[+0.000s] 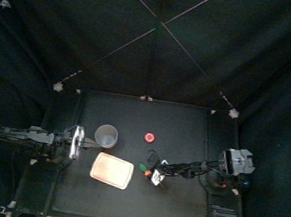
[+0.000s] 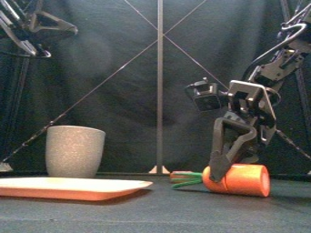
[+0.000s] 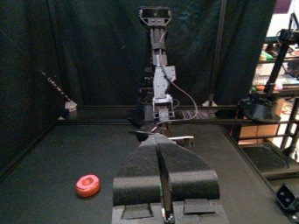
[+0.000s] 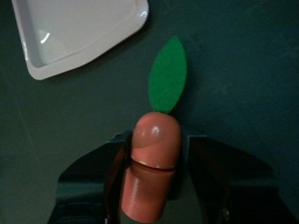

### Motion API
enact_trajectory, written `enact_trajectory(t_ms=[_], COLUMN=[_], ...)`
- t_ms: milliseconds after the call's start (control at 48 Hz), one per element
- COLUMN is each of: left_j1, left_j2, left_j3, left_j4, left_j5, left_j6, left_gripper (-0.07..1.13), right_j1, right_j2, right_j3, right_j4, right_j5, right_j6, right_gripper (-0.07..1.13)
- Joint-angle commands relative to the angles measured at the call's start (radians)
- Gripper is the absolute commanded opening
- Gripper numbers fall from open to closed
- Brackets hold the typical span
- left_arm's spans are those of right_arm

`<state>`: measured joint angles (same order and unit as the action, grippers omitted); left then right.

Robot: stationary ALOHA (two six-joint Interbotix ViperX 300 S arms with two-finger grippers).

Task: Pick the carrot then place it on the pink plate
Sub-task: Place carrot on the pink plate

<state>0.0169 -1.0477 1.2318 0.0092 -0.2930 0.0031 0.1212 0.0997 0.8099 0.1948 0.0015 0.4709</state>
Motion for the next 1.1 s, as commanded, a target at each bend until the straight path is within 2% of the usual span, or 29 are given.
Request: enact_trajectory(t_ms=[21,125,229,438,542,875,1104], left_j1=[0.000,0.000,0.000,0.000,0.000,0.000,0.000], left_j2=[0.002,0.002,0.002,0.002,0.002,0.003,0.002], left_j3=[-0.015,-0.015,-0.015,-0.015,-0.015,-0.015,-0.015], left_j4=[0.002,0.002,0.002,0.002,0.002,0.002,0.002], left_j5=[-0.006,-0.005,-0.005,-0.005,-0.005,-0.005,-0.005], left_j6=[0.002,0.002,0.002,0.002,0.002,0.002,0.002], left_gripper=[-0.04,-0.04,-0.04,-0.04,-0.04,-0.04,-0.04], right_j1=[0.011,0.006,0.006,-0.032,-0.048,-0.063,-0.060], right_j2=[-0.003,-0.012,-0.048,-0.114,-0.110,0.091,0.216], right_j3=[-0.011,-0.043,-0.103,-0.255,-0.344,-0.600,-0.681], right_j4=[-0.002,-0.015,-0.058,-0.219,-0.258,-0.350,-0.376], right_j5=[0.008,0.009,0.048,0.143,0.176,0.179,0.176], right_j6=[0.002,0.002,-0.006,0.002,-0.002,-0.009,-0.011], right_gripper=[0.59,0.52,0.52,0.52,0.52,0.52,0.52])
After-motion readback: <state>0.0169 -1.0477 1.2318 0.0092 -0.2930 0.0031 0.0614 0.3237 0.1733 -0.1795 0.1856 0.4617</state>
